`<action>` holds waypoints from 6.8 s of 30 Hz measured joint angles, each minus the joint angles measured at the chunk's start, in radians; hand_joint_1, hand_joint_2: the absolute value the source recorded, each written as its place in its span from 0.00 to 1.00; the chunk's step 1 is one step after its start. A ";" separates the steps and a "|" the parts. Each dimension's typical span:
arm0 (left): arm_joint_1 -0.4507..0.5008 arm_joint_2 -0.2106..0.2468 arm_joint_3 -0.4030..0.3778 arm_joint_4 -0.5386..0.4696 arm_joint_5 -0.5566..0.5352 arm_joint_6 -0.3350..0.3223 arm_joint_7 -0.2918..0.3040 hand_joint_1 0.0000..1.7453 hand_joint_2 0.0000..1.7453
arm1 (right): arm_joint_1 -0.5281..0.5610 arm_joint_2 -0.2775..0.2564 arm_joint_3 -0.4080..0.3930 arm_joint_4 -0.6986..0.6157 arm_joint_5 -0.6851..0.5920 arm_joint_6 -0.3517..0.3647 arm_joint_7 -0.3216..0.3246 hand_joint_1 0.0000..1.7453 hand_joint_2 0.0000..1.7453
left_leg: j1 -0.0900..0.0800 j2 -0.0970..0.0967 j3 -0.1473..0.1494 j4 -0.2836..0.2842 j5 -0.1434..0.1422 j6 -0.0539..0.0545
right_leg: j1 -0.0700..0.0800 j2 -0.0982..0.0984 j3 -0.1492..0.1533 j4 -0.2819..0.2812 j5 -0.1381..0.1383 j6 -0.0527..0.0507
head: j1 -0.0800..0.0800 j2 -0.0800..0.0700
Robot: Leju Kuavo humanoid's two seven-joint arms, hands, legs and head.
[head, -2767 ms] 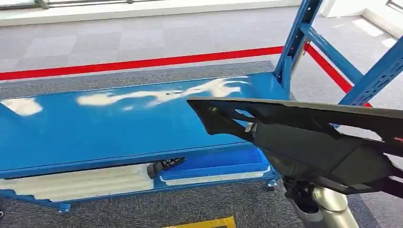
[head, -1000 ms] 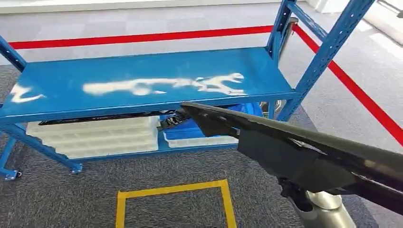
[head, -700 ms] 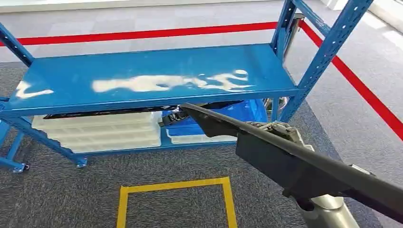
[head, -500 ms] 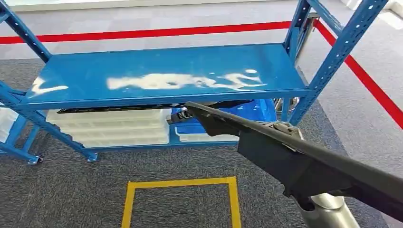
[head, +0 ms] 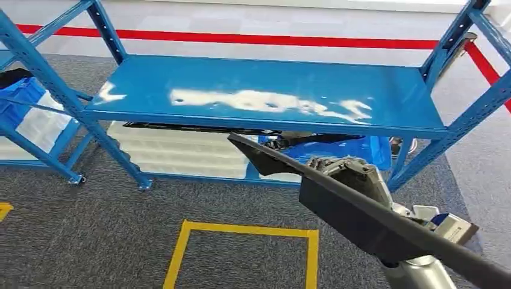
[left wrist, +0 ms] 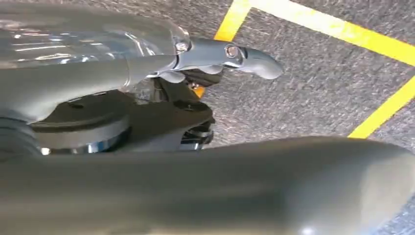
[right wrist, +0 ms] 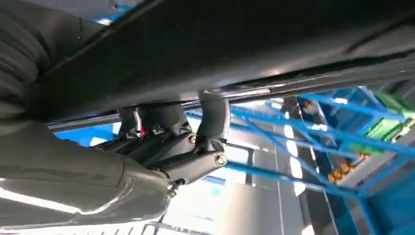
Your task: Take the parts from the cabinet and place them on the table.
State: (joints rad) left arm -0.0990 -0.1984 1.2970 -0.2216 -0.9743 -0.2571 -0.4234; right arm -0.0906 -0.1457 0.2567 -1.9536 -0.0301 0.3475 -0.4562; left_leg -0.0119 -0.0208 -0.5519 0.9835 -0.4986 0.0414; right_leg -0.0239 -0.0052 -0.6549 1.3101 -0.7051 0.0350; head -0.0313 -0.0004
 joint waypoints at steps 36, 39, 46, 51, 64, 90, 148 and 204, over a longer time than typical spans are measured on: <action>-0.006 0.013 0.001 0.000 0.001 -0.003 -0.021 0.00 1.00 | -0.066 0.005 -0.061 0.172 -0.010 0.023 0.018 1.00 1.00 | -0.002 -0.085 -0.042 0.061 -0.009 -0.016 | -0.017 0.096 0.090 -0.260 0.151 0.000 | 0.000 0.000; -0.004 0.014 0.001 0.000 0.002 -0.002 -0.020 0.00 1.00 | -0.084 0.009 -0.039 0.209 -0.038 0.050 0.035 1.00 1.00 | 0.009 -0.122 -0.057 0.060 -0.001 -0.027 | -0.009 0.067 0.088 -0.255 0.146 -0.013 | 0.000 0.000; -0.006 0.018 0.001 0.000 0.001 -0.003 -0.018 0.00 1.00 | -0.129 0.024 0.051 0.280 -0.060 0.092 0.043 1.00 1.00 | 0.018 0.009 -0.219 0.355 -0.114 -0.061 | -0.016 -0.039 0.102 -0.259 0.135 -0.033 | -0.003 0.000; -0.010 0.019 0.001 0.000 0.002 -0.003 -0.022 0.00 1.00 | -0.171 0.030 0.129 0.302 -0.088 0.121 0.042 1.00 1.00 | -0.004 0.098 -0.089 0.083 0.023 -0.042 | -0.012 -0.100 0.128 -0.263 0.113 -0.019 | -0.003 0.000; -0.026 0.025 0.001 0.000 0.005 -0.002 -0.024 0.00 1.00 | -0.226 0.045 0.299 0.344 -0.140 0.155 0.043 1.00 1.00 | -0.001 -0.058 -0.052 0.048 0.012 -0.001 | 0.000 0.012 0.015 -0.120 0.121 -0.013 | -0.002 0.000; -0.043 0.047 0.001 0.000 0.015 0.001 -0.031 0.00 1.00 | -0.303 0.067 0.415 0.447 -0.174 0.155 0.043 1.00 1.00 | 0.000 0.017 -0.066 0.041 0.028 0.007 | 0.004 -0.001 0.036 -0.063 0.014 -0.019 | -0.005 0.000; 0.003 0.058 0.001 0.000 0.050 0.019 0.040 0.00 1.00 | -0.363 0.132 0.612 0.659 -0.220 0.183 0.036 1.00 1.00 | 0.018 0.061 -0.085 0.068 0.020 -0.019 | -0.004 -0.097 0.148 -0.272 0.105 0.012 | -0.008 0.000; 0.028 0.047 0.115 0.000 0.143 0.097 0.262 0.00 1.00 | -0.313 0.114 0.617 0.639 -0.246 0.185 0.031 1.00 1.00 | 0.016 0.127 -0.076 0.079 0.017 -0.056 | 0.009 -0.093 0.128 -0.281 0.140 -0.018 | -0.013 0.000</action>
State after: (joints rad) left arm -0.0714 -0.1514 1.4118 -0.2213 -0.8309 -0.1602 -0.1610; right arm -0.4040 -0.0317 0.8736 -1.3150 -0.2762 0.5329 -0.4250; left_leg 0.0042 0.1058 -0.6279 1.0628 -0.4814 -0.0150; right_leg -0.0151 -0.0984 -0.5266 1.0288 -0.5648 0.0169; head -0.0446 -0.0004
